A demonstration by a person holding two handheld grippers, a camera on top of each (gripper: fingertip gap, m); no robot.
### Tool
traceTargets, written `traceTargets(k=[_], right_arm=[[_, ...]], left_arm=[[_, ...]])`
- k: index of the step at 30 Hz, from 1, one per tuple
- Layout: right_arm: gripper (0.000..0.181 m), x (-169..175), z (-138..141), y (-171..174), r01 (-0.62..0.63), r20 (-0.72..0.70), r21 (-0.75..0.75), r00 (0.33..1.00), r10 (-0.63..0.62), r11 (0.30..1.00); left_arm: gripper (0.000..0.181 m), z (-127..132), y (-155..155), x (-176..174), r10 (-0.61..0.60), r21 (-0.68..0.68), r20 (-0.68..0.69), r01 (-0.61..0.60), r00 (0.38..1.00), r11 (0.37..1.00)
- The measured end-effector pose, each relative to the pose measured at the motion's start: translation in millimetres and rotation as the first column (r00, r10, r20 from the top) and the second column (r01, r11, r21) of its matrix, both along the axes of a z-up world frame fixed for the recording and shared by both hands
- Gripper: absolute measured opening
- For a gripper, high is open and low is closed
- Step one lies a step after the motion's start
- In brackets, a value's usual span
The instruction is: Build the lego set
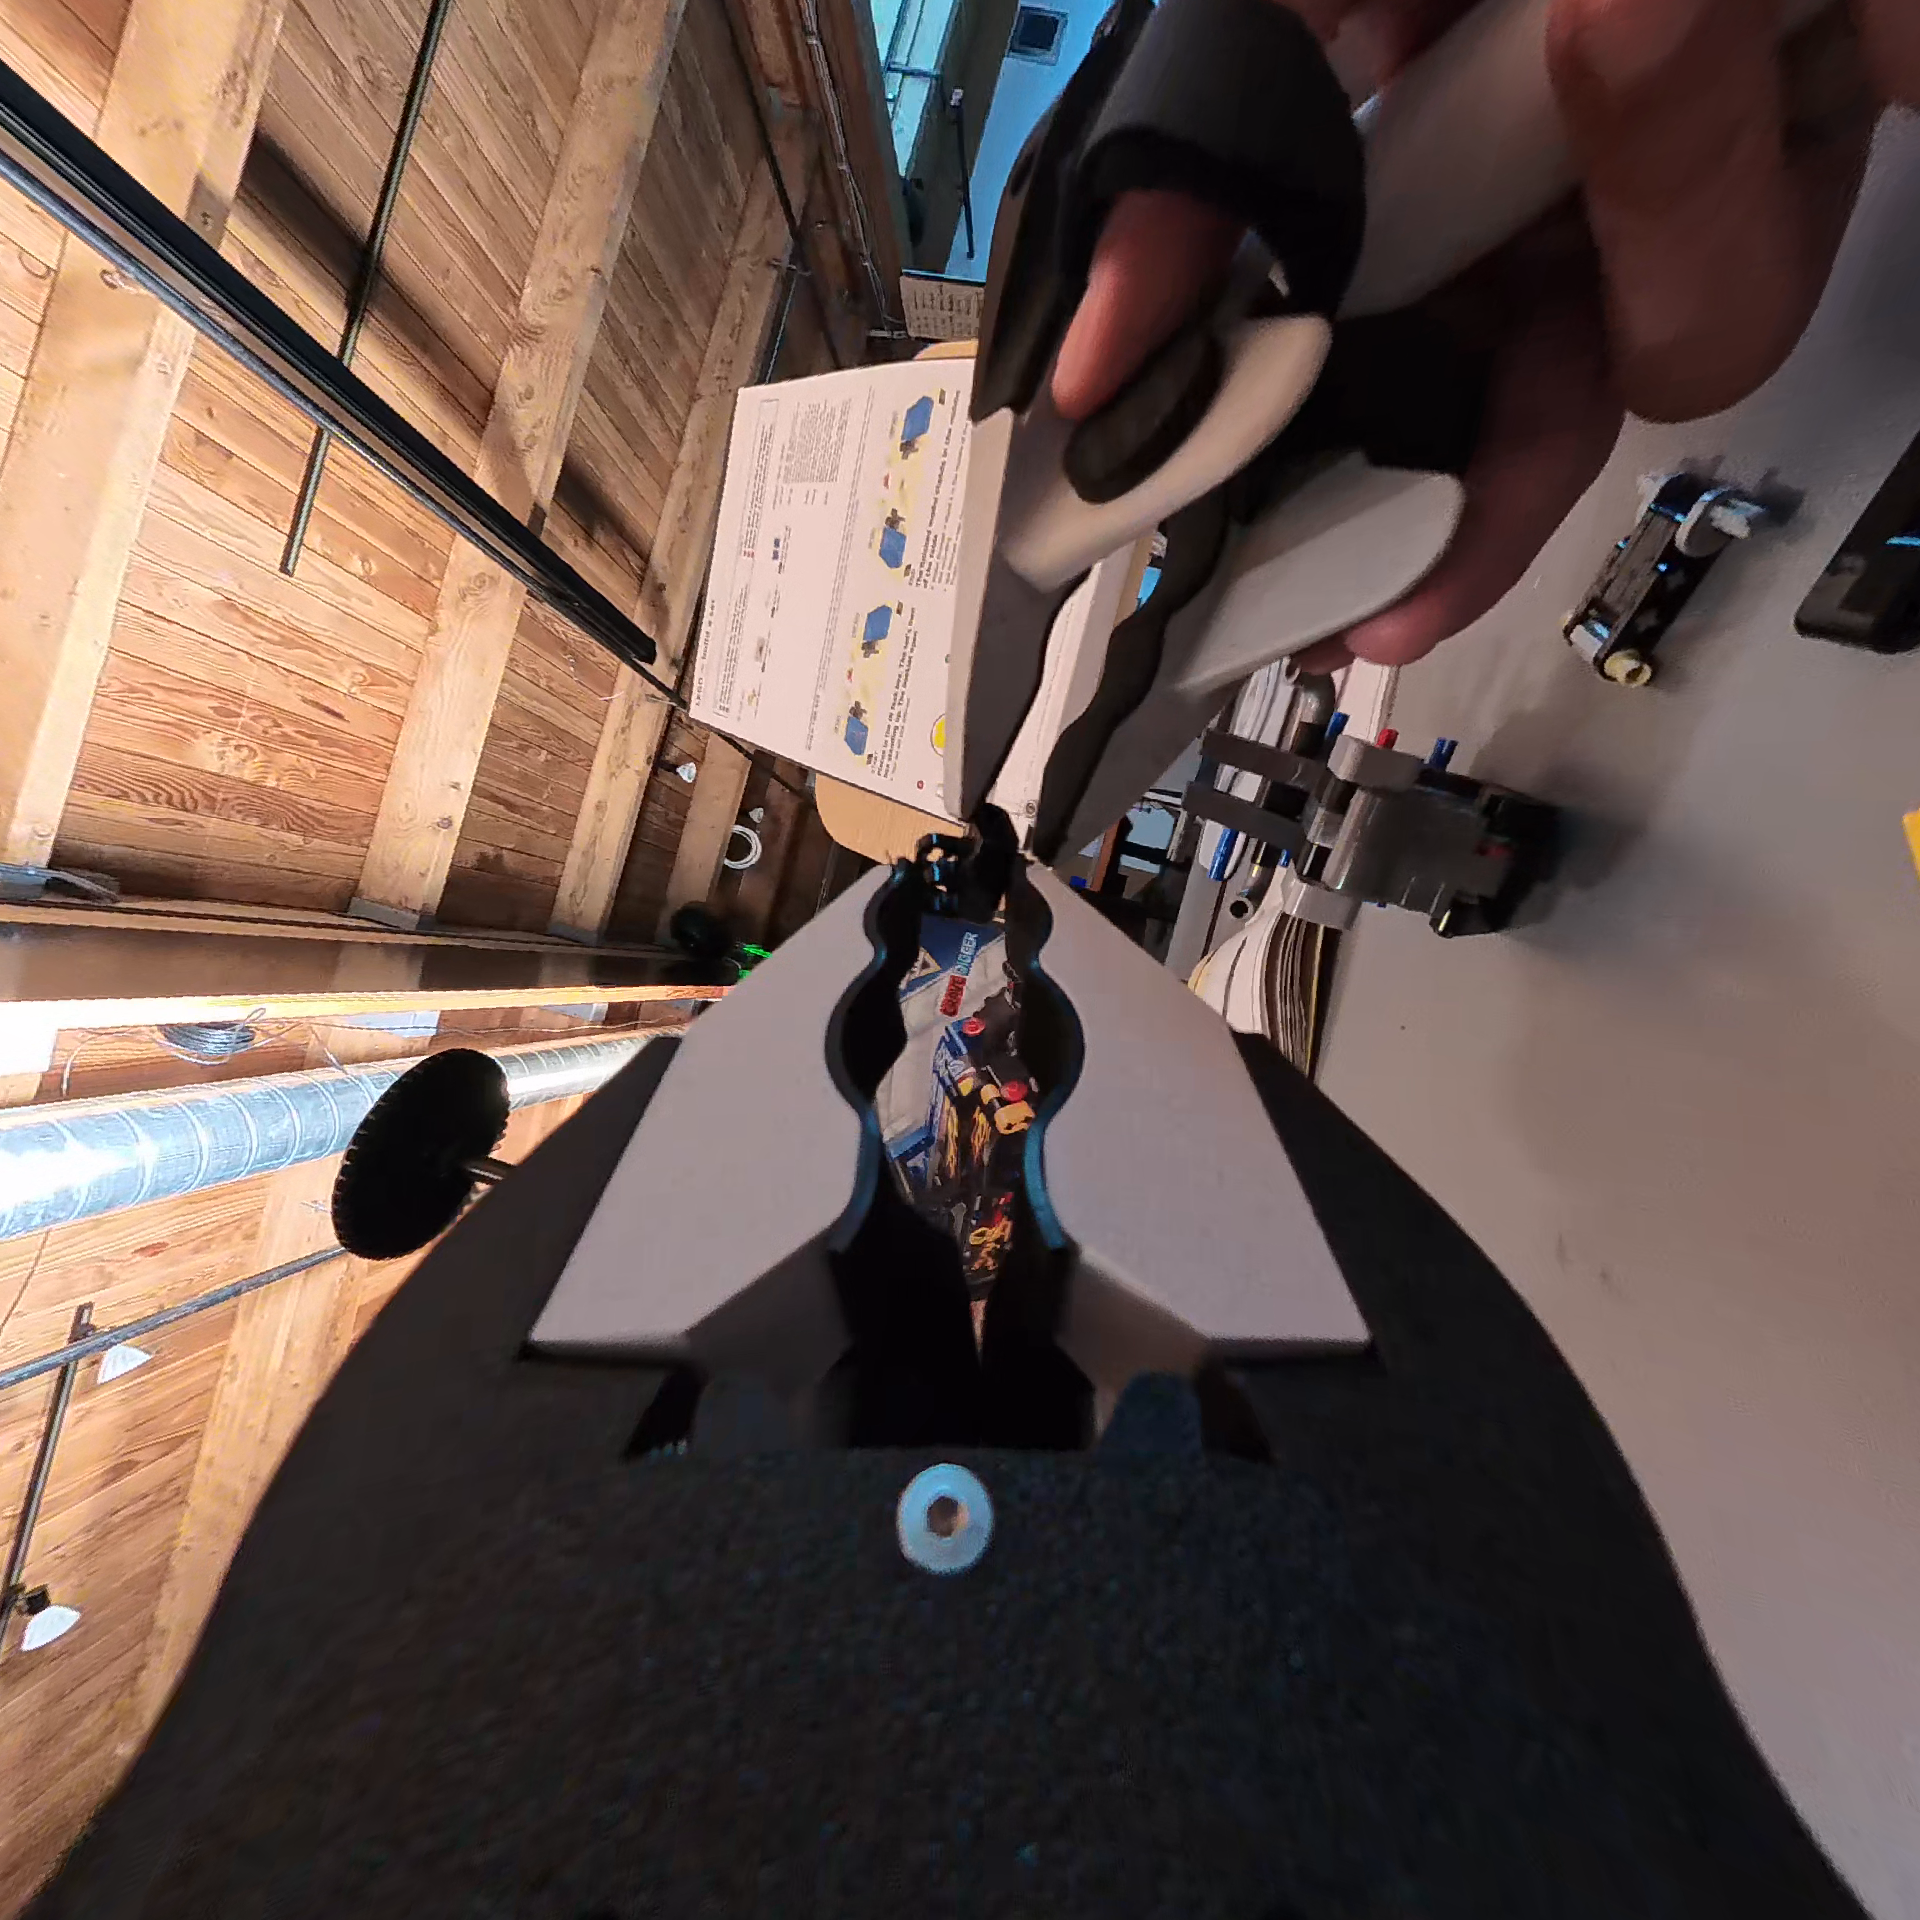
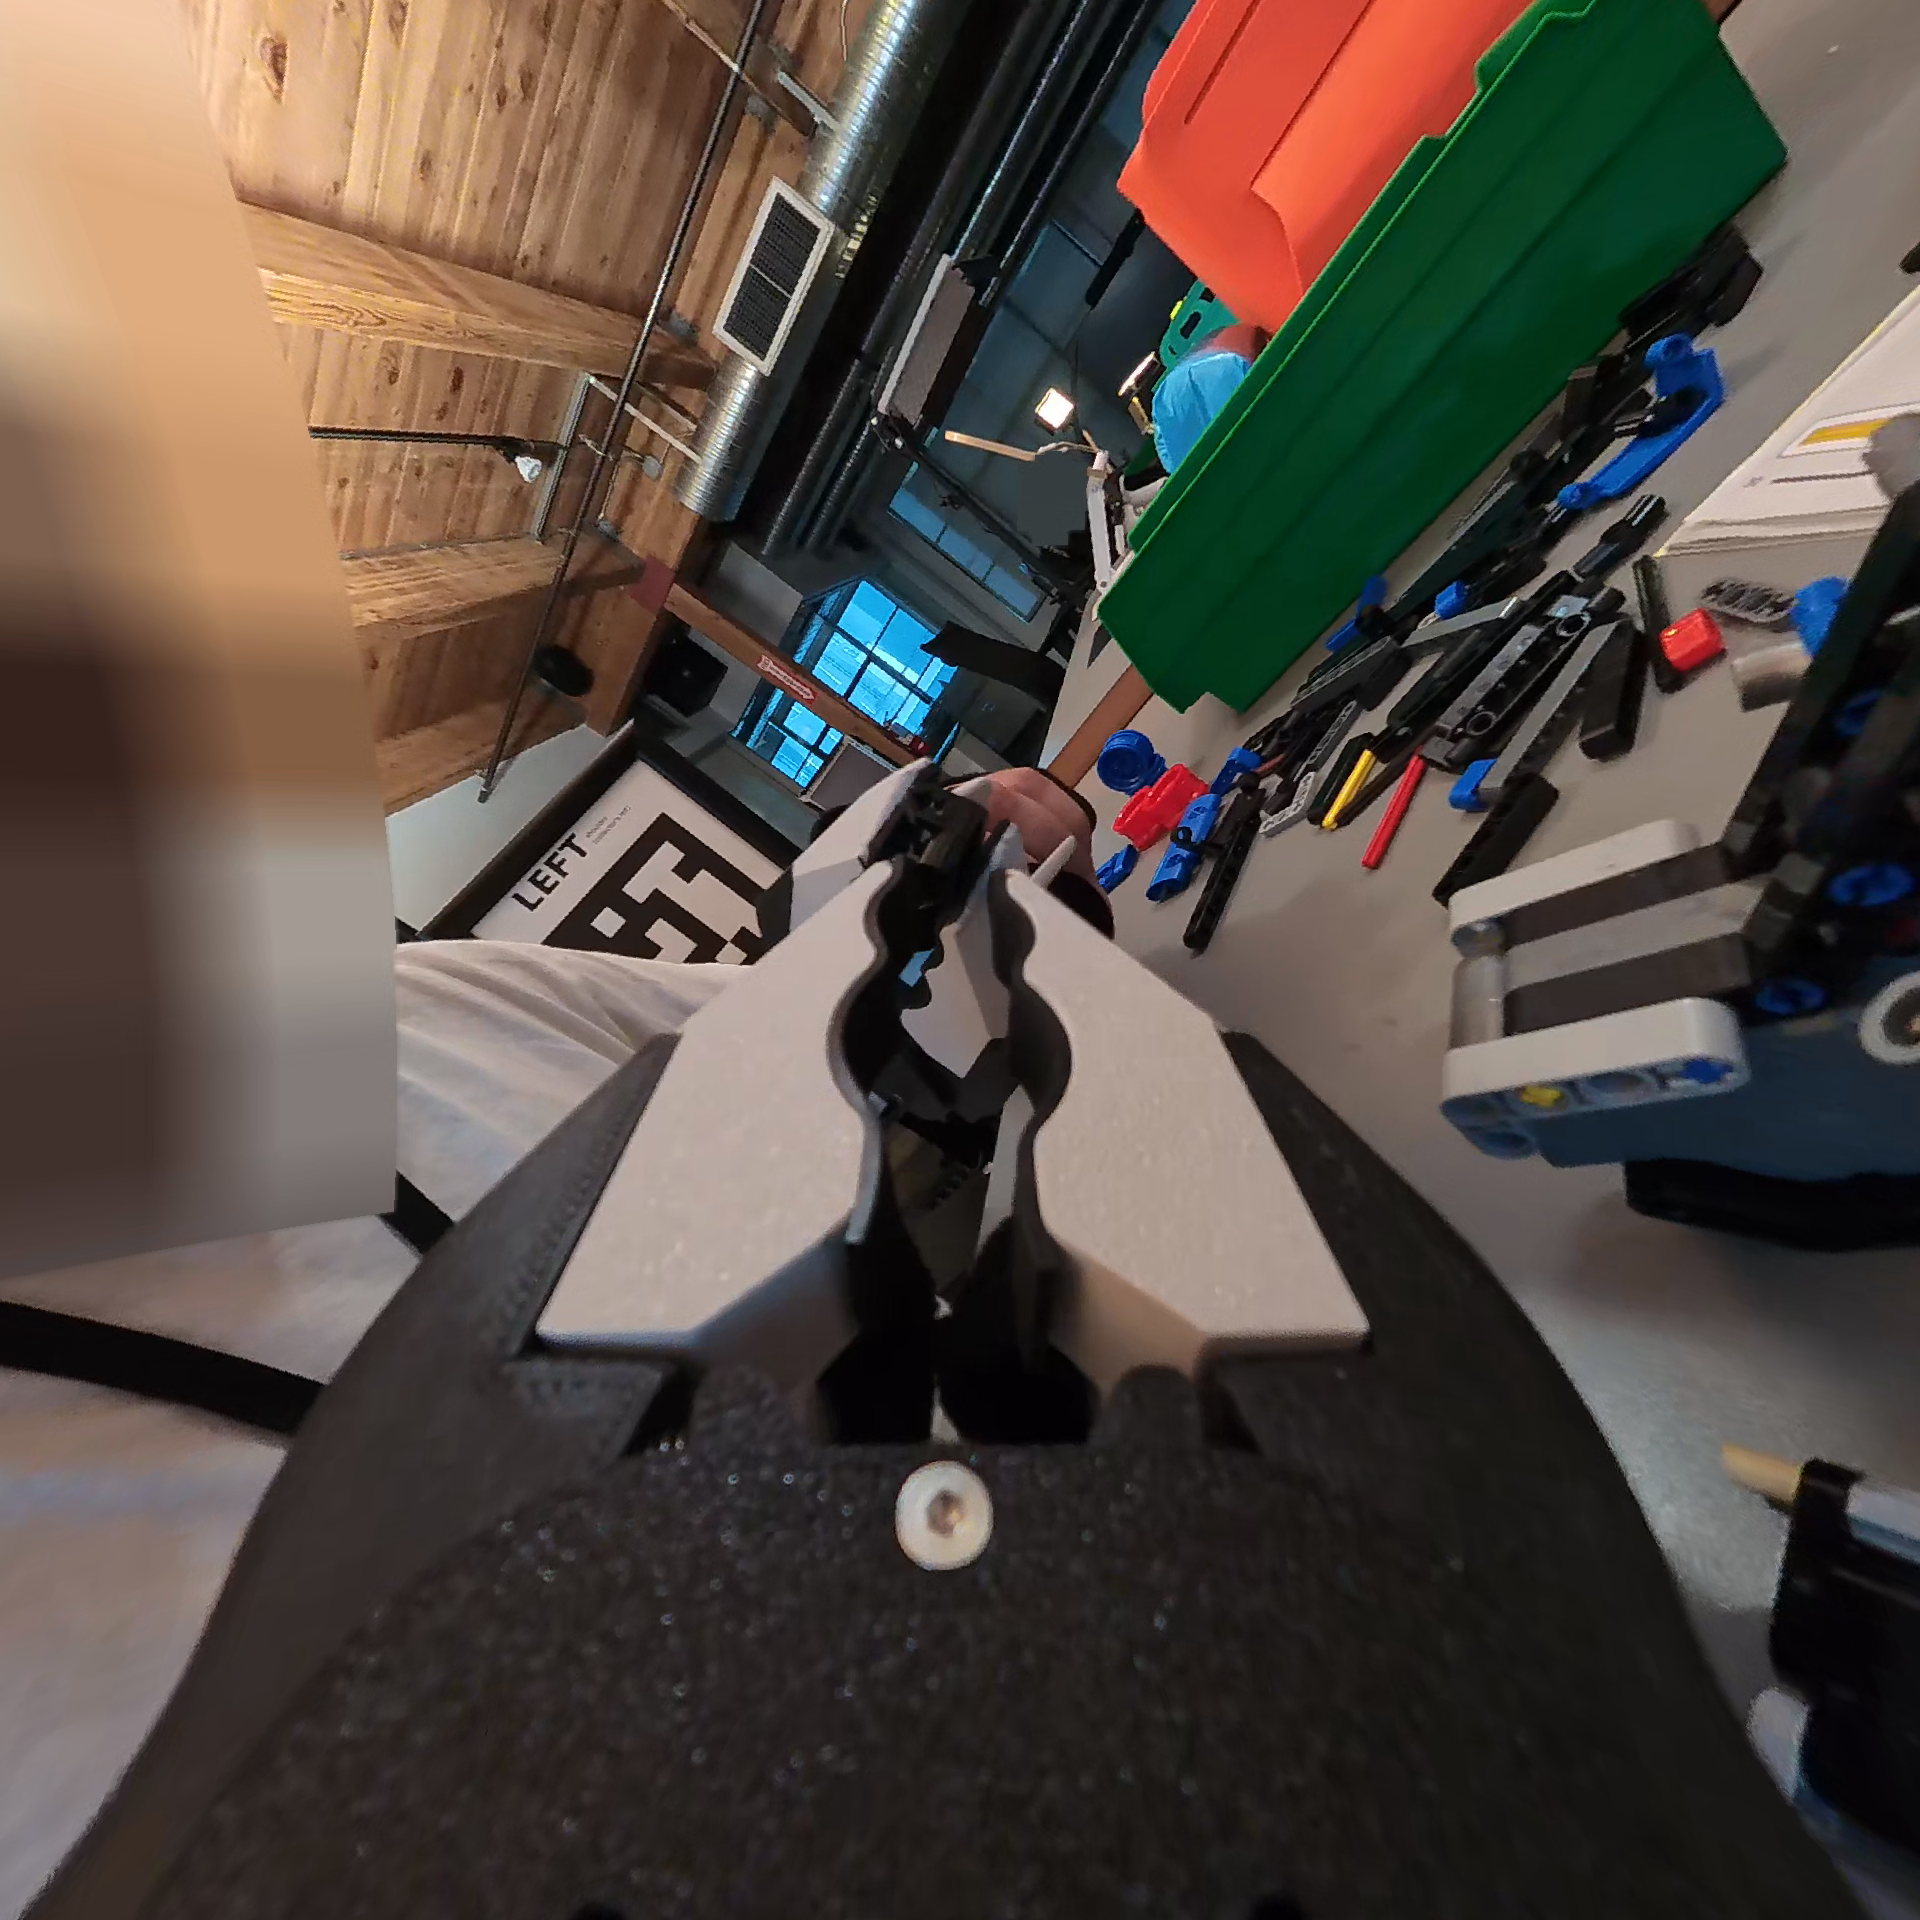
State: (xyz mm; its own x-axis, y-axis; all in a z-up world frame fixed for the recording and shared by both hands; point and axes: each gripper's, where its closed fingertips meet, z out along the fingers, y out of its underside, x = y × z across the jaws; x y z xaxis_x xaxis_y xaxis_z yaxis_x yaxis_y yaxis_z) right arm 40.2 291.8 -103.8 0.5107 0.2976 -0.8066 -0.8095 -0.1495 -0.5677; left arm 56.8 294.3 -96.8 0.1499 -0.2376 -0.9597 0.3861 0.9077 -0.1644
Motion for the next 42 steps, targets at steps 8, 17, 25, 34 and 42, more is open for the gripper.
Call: traceTargets(k=[8, 17, 25, 34, 42], right_arm=[[0.005, -2, 2, -1, -0.006, -0.015, 0.011, 1.000, 0.006, 1.000], [0.006, -5, 4, -2, -0.050, -0.087, 0.031, 0.995, 0.053, 0.998], [0.023, 7, 8, -3, 0.215, 0.444, -0.014, 0.876, -0.187, 0.977], [0.004, 10, -2, -1, 0.398, 0.830, -0.014, 0.517, -0.211, 0.917], [0.002, 19, -4, -5, 0.434, 0.853, -0.006, 0.472, -0.222, 0.901]], left_arm=[[0.014, 0, 0, 0, 0.014, 0.019, 0.017, -0.014, 1.000, 1.000], [0.014, 3, -1, -4, 0.014, 0.067, 0.086, -0.020, 0.996, 0.998], [0.014, -4, -2, 1, 0.022, 0.062, 0.041, -0.024, 0.999, 0.998], [0.013, -11, -6, 2, 0.035, 0.109, 0.029, -0.038, 0.999, 0.993], [0.023, -18, -9, 5, -0.080, -0.100, -0.215, 0.060, 0.973, 0.993]])
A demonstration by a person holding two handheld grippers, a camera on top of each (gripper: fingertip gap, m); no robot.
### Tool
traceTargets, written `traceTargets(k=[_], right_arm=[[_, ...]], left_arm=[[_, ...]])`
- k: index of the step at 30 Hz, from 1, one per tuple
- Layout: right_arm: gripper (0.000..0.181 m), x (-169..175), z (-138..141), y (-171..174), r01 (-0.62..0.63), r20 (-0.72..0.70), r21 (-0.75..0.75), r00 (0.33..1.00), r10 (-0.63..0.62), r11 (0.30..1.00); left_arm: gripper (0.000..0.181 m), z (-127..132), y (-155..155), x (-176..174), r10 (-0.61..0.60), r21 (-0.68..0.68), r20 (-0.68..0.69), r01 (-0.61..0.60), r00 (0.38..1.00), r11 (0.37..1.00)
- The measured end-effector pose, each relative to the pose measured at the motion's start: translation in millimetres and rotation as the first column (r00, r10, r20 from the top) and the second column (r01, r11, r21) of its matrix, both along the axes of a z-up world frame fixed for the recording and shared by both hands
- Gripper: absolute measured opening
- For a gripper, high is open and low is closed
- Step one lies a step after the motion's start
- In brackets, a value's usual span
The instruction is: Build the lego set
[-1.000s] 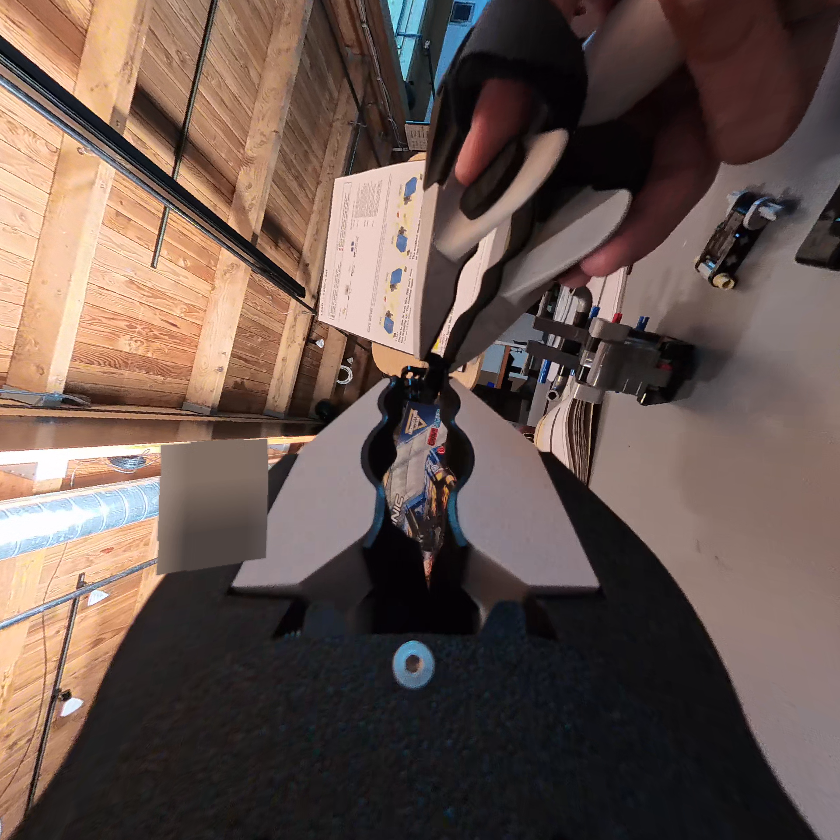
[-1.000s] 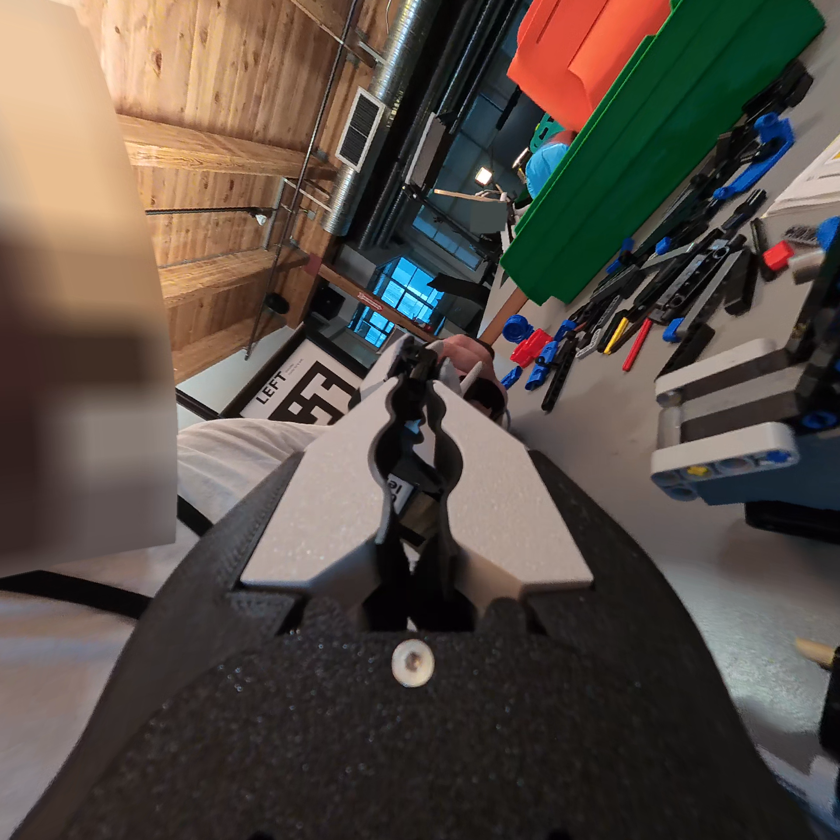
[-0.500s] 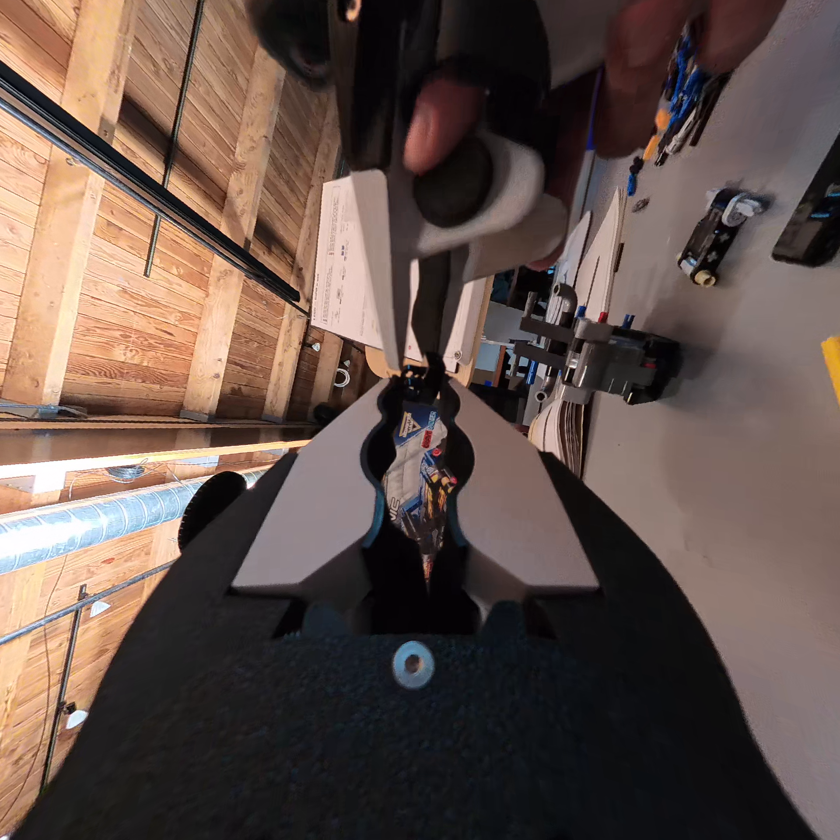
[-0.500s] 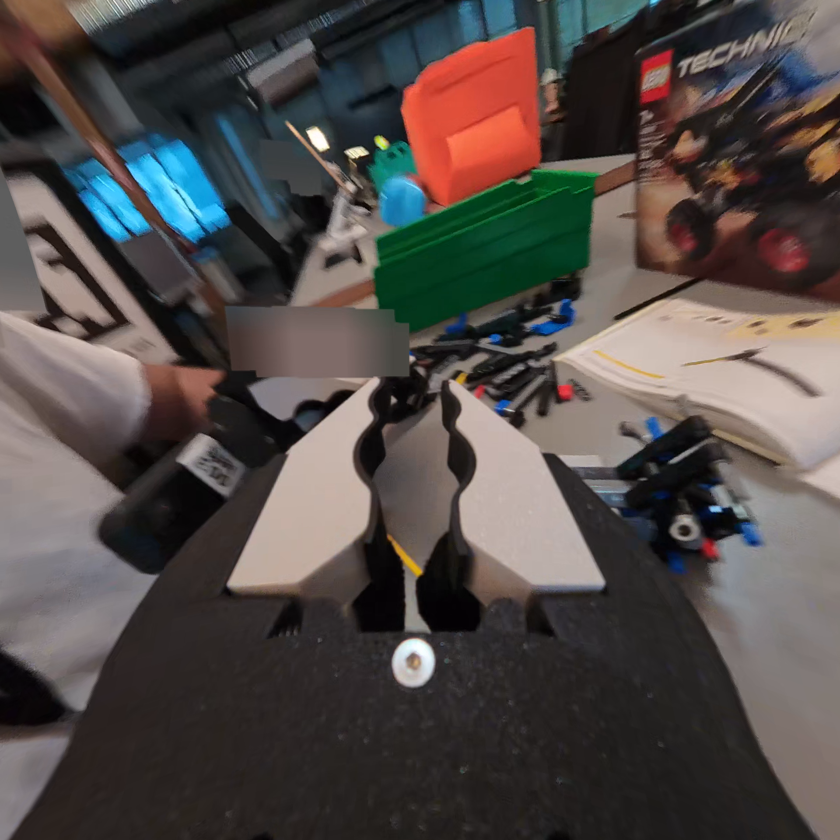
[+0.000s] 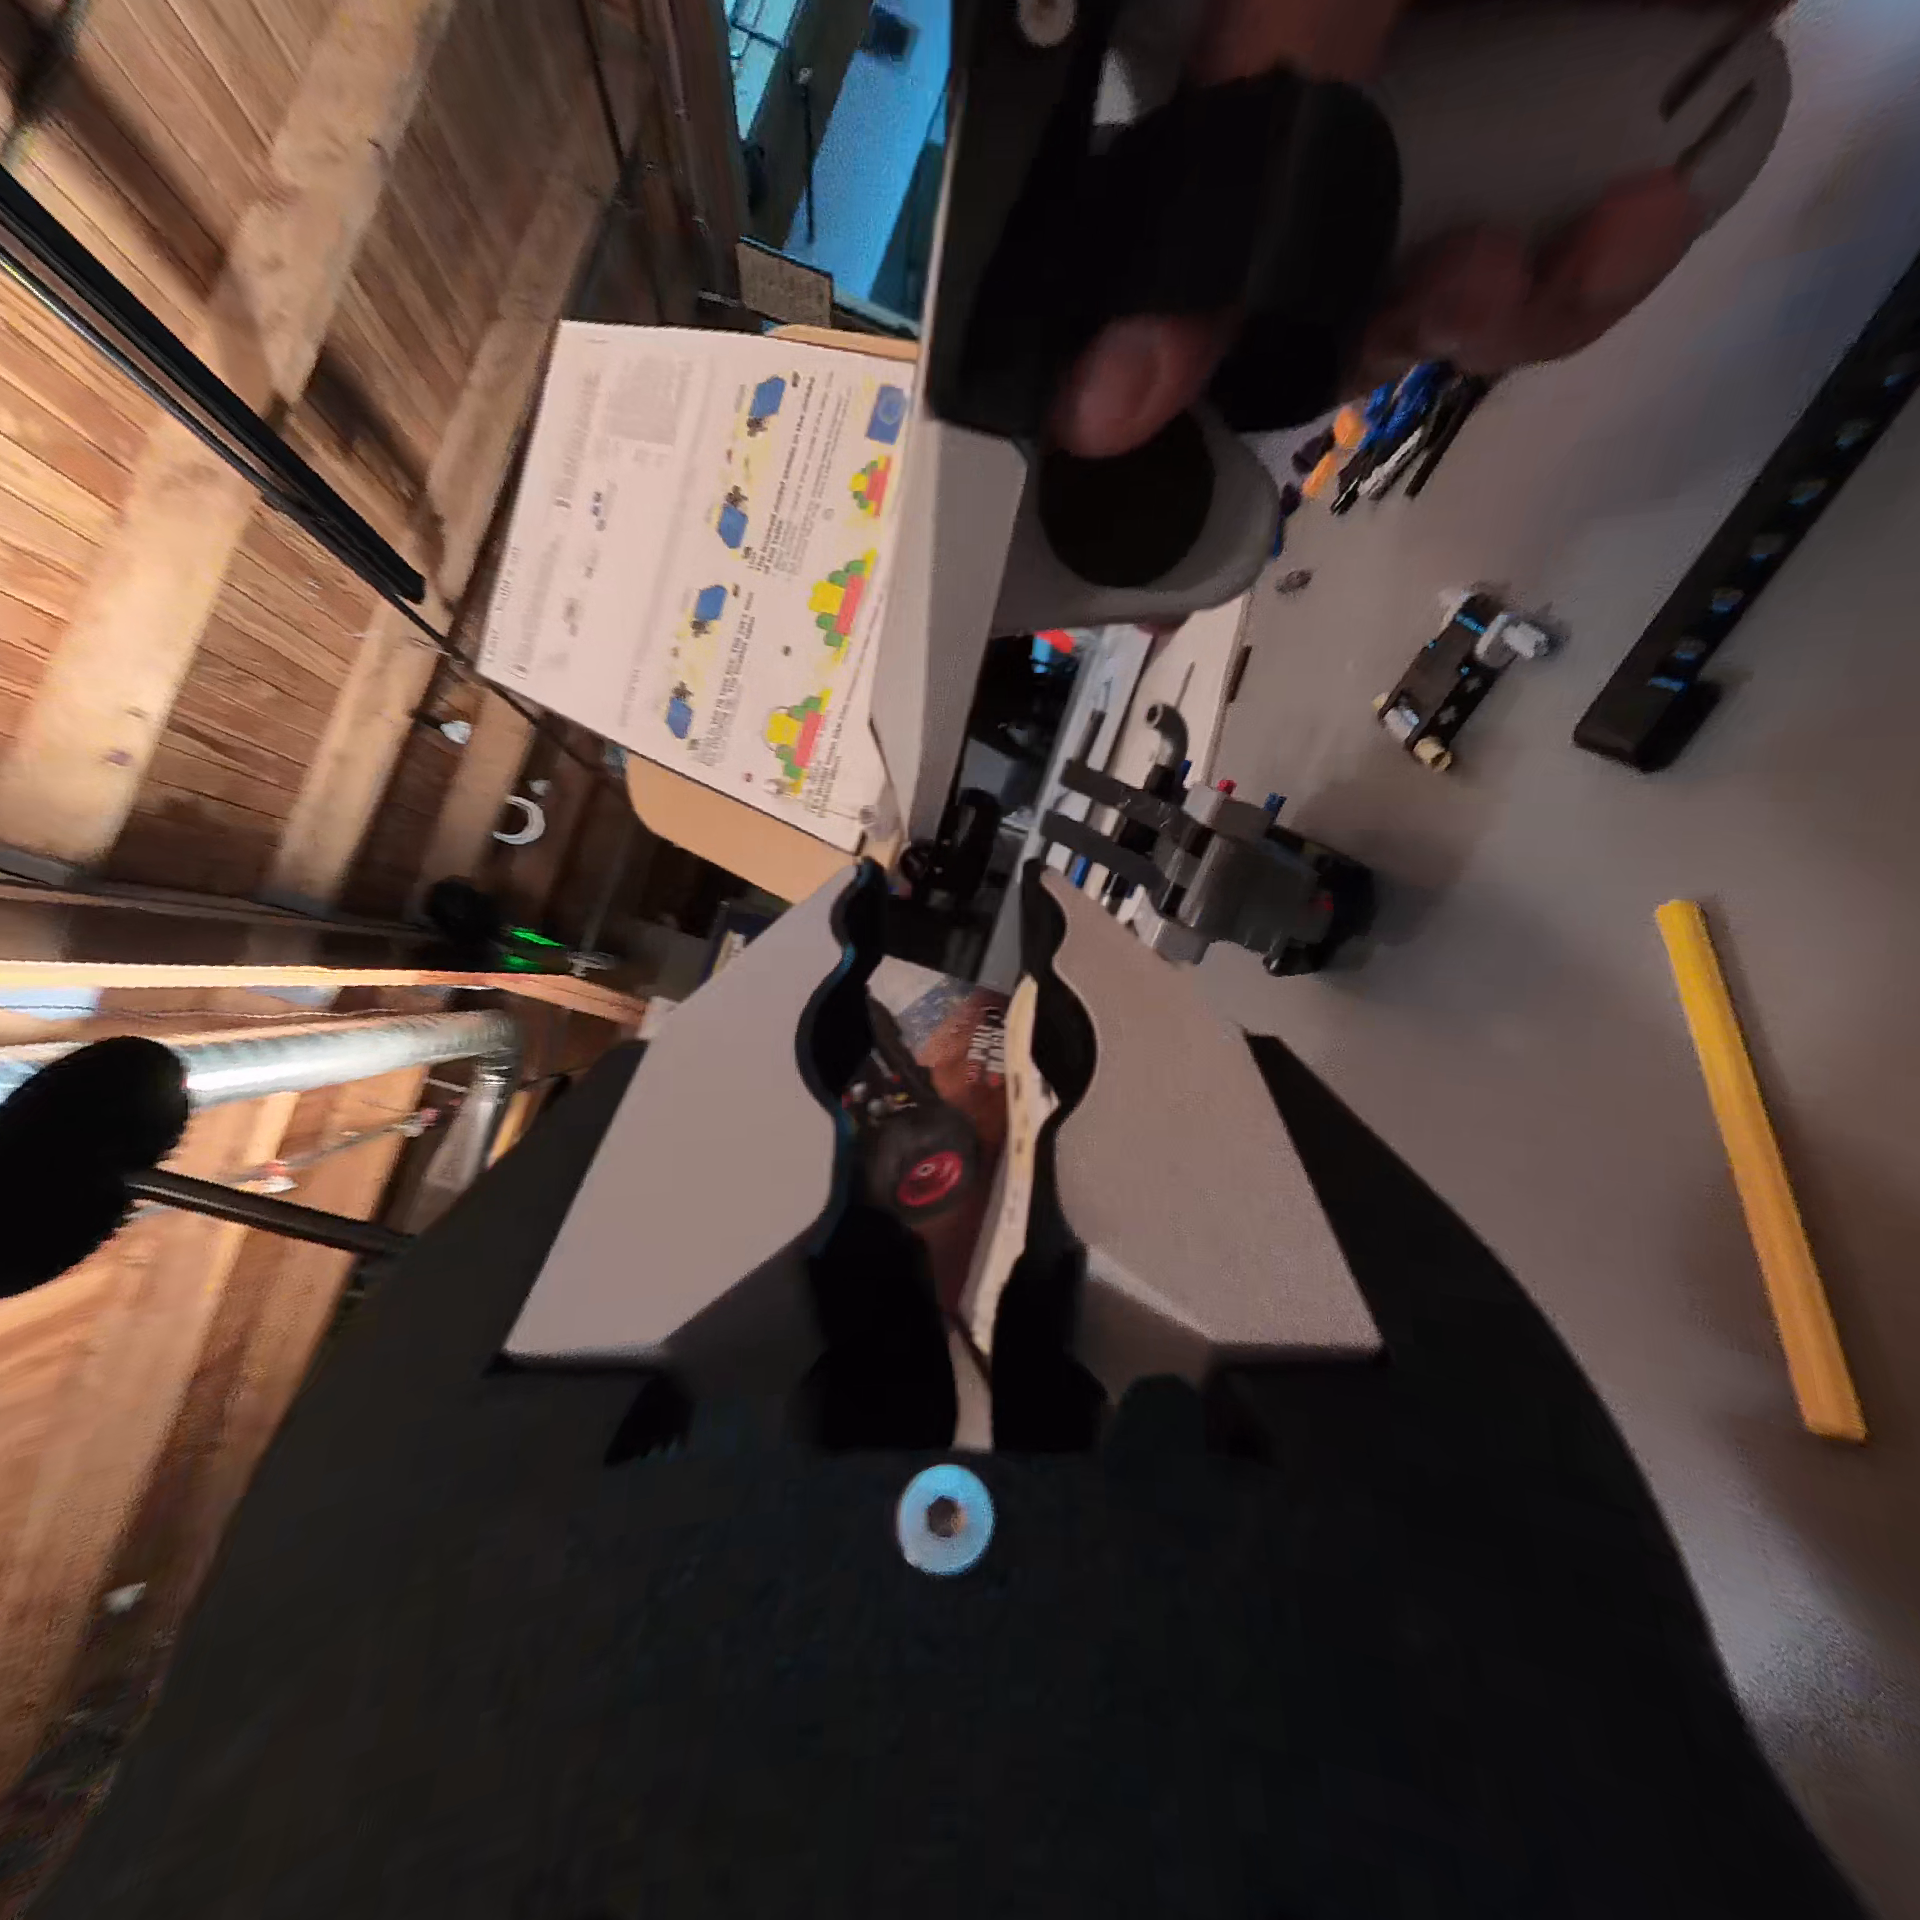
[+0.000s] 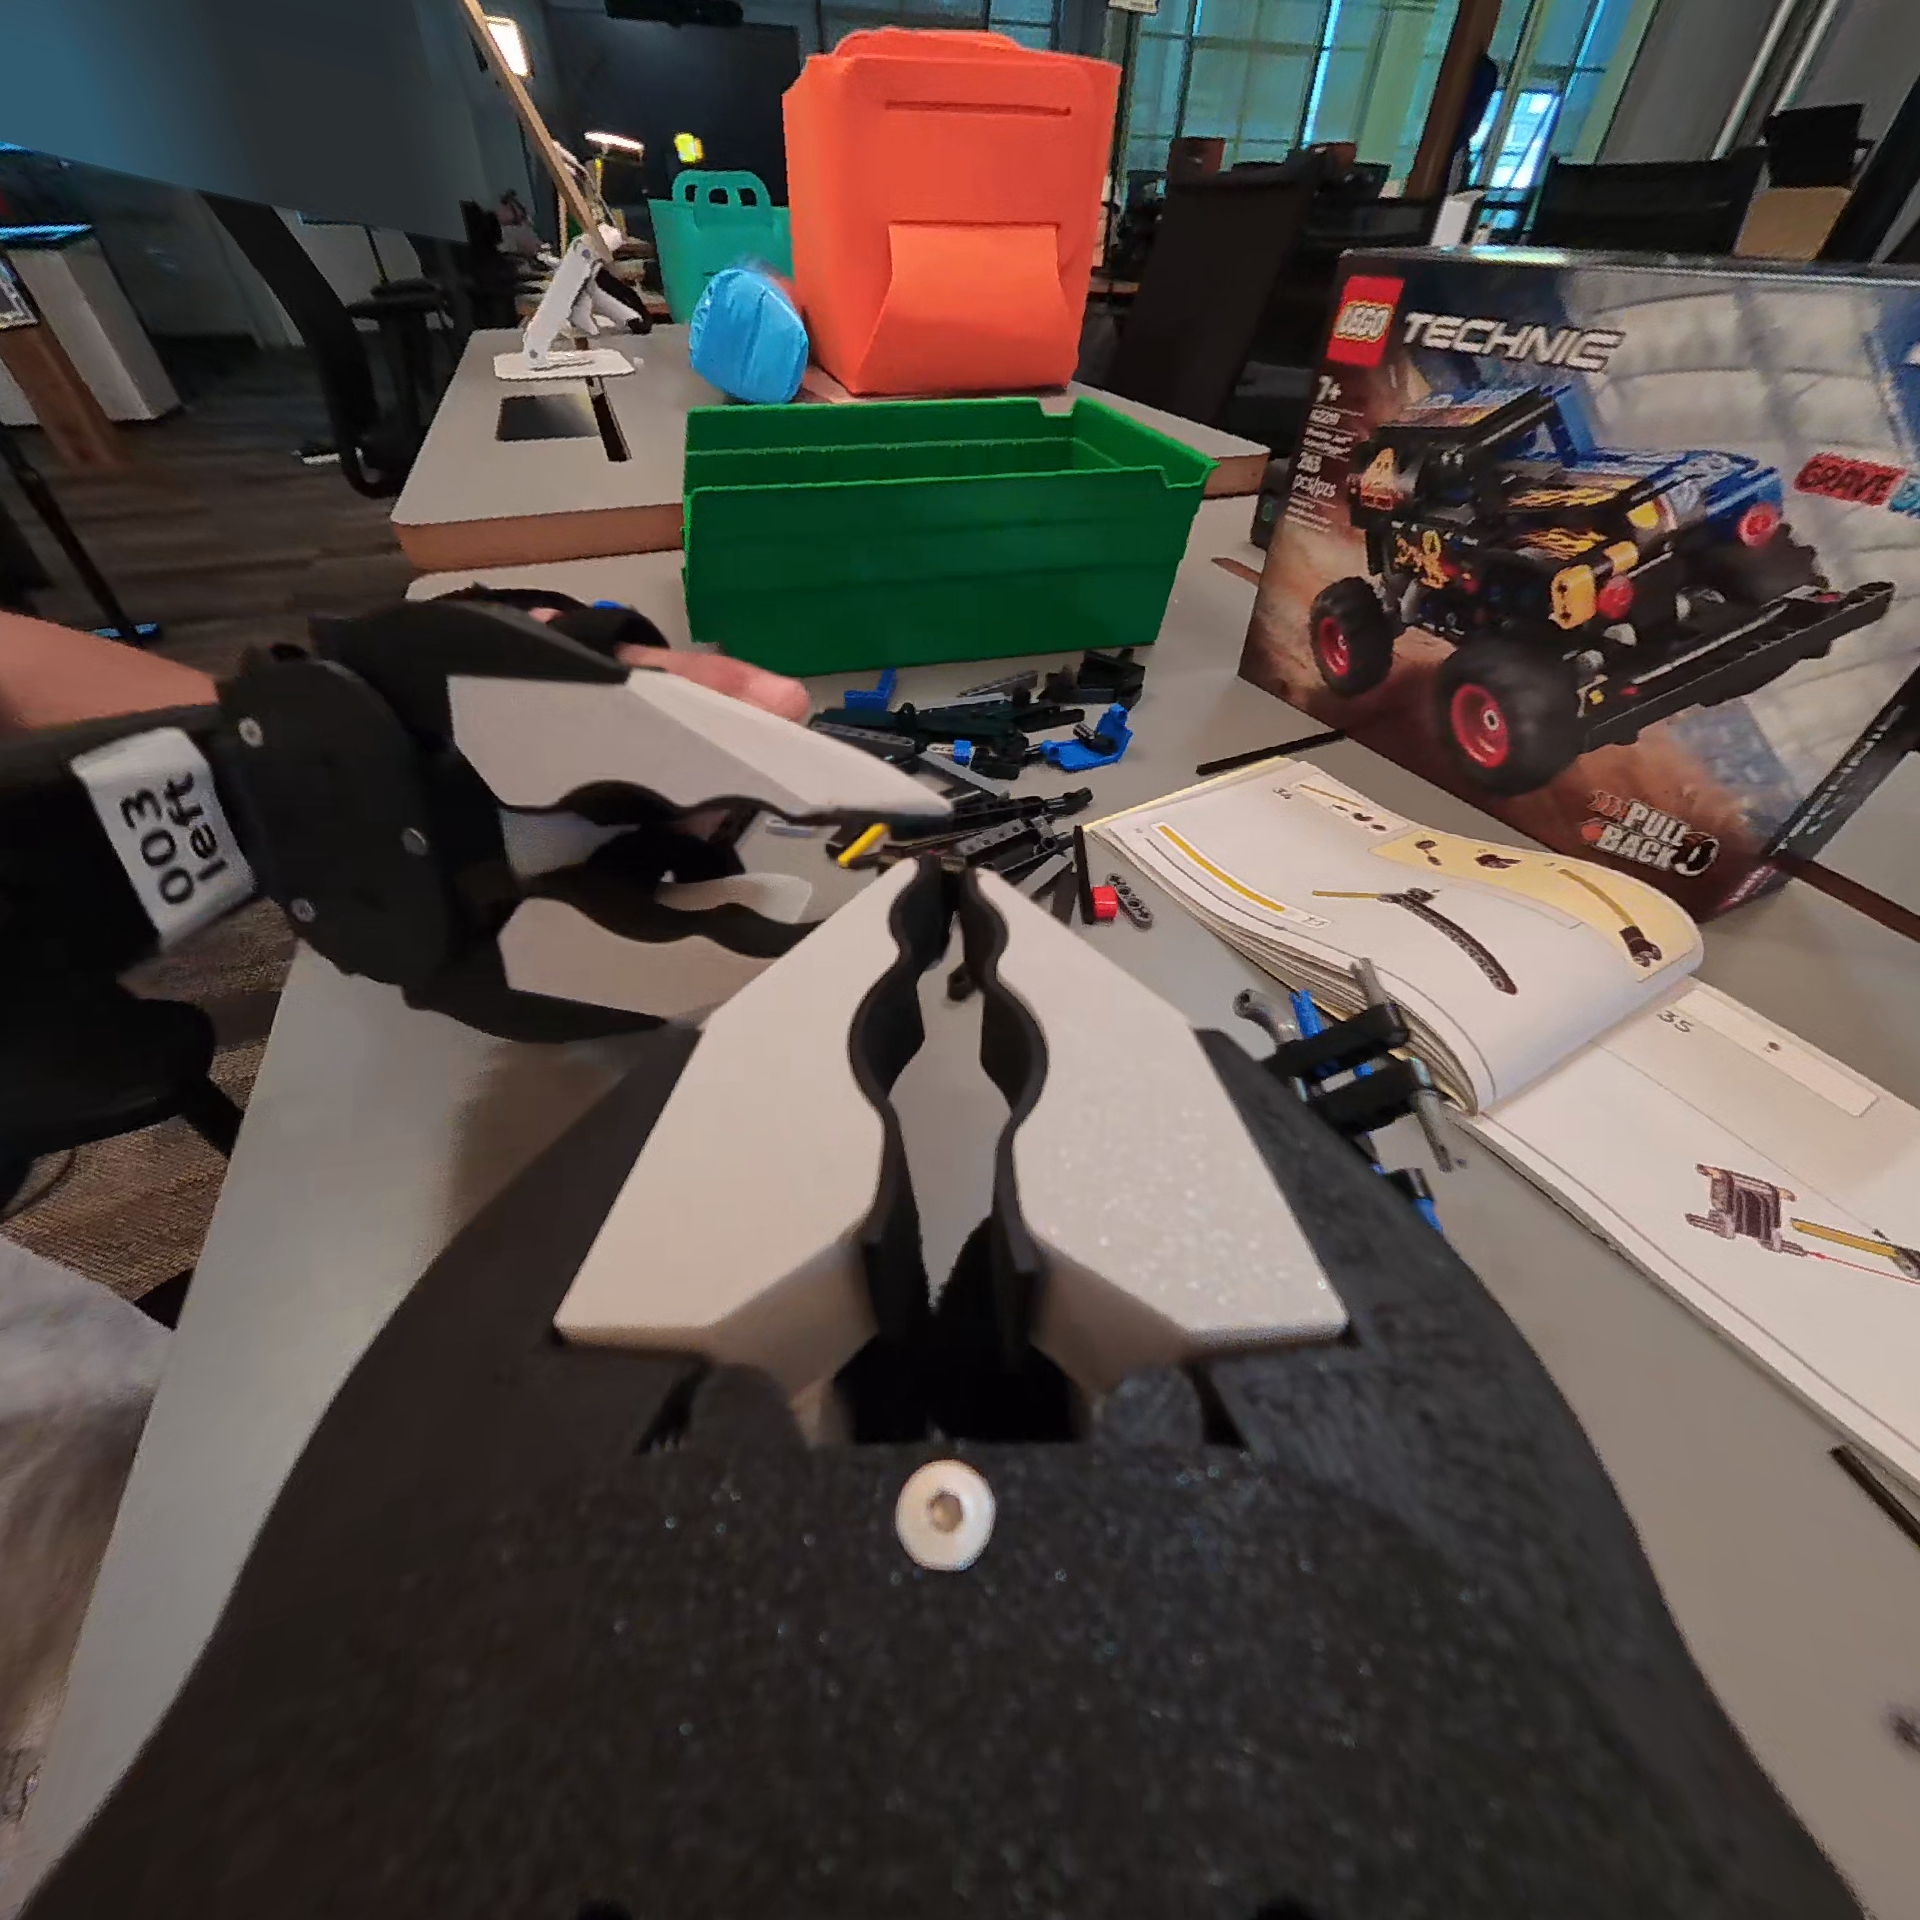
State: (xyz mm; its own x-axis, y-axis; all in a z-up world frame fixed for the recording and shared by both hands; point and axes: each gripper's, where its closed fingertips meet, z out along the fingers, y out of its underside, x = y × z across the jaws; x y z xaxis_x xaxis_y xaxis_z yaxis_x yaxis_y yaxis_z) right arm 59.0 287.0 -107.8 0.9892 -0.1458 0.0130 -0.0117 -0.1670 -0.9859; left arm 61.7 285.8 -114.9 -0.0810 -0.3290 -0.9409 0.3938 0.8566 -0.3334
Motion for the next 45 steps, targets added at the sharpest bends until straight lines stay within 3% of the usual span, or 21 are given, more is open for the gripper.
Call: traceTargets(k=[3, 5, 7, 9, 12, 16, 20, 22, 26, 29, 36, 38, 45], right_arm=[[0.002, 8, 11, -9, 0.040, 0.057, 0.056, 0.997, -0.044, 0.998], [0.002, 7, 23, -13, 0.031, 0.140, 0.107, 0.989, -0.046, 0.994], [0.001, 6, 35, -18, 0.032, 0.235, 0.171, 0.969, -0.072, 0.985], [0.002, -1, 45, -19, -0.011, 0.273, 0.238, 0.960, -0.056, 0.971], [0.002, -7, 50, -19, -0.050, 0.271, 0.278, 0.962, -0.028, 0.959], [0.002, -22, 57, -18, -0.129, 0.285, 0.331, 0.958, 0.031, 0.935], [0.002, -35, 67, -19, -0.208, 0.232, 0.424, 0.966, 0.116, 0.882], [0.002, -40, 68, -18, -0.241, 0.187, 0.451, 0.967, 0.173, 0.859], [0.002, -42, 68, -16, -0.250, 0.158, 0.477, 0.967, 0.198, 0.842], [0.003, -40, 67, -16, -0.247, 0.130, 0.480, 0.969, 0.210, 0.842], [0.003, -33, 55, -14, -0.225, 0.114, 0.424, 0.974, 0.195, 0.877], [0.000, -33, 53, -13, -0.230, 0.120, 0.407, 0.973, 0.197, 0.884], [0.000, -31, 48, -11, -0.216, 0.112, 0.384, 0.976, 0.188, 0.898]], left_arm=[[0.027, -9, -1, 1, -0.074, -0.135, -0.199, 0.048, 0.977, 0.990], [0.027, -8, -4, -1, -0.174, -0.302, -0.347, 0.065, 0.922, 0.951], [0.027, -1, -12, -7, -0.343, -0.509, -0.486, 0.058, 0.804, 0.859], [0.028, 9, -20, -14, -0.506, -0.677, -0.539, 0.010, 0.673, 0.736], [0.029, 23, -27, -21, -0.673, -0.821, -0.504, -0.058, 0.541, 0.568], [0.029, 42, -22, -25, -0.801, -0.919, -0.384, -0.108, 0.459, 0.379], [0.028, 54, -28, -43, -0.921, -0.966, -0.255, -0.105, 0.294, 0.235], [0.026, 61, -28, -48, -0.945, -0.978, -0.201, -0.104, 0.260, 0.180], [0.011, 63, -29, -51, -0.936, -0.977, -0.213, -0.058, 0.280, 0.204], [0.010, 61, -27, -48, -0.904, -0.968, -0.241, -0.017, 0.354, 0.251], [0.006, 47, -19, -37, -0.715, -0.847, -0.381, 0.088, 0.586, 0.524], [0.006, 46, -16, -35, -0.668, -0.815, -0.395, 0.095, 0.631, 0.572], [0.004, 39, -17, -33, -0.625, -0.767, -0.436, 0.096, 0.648, 0.635]])
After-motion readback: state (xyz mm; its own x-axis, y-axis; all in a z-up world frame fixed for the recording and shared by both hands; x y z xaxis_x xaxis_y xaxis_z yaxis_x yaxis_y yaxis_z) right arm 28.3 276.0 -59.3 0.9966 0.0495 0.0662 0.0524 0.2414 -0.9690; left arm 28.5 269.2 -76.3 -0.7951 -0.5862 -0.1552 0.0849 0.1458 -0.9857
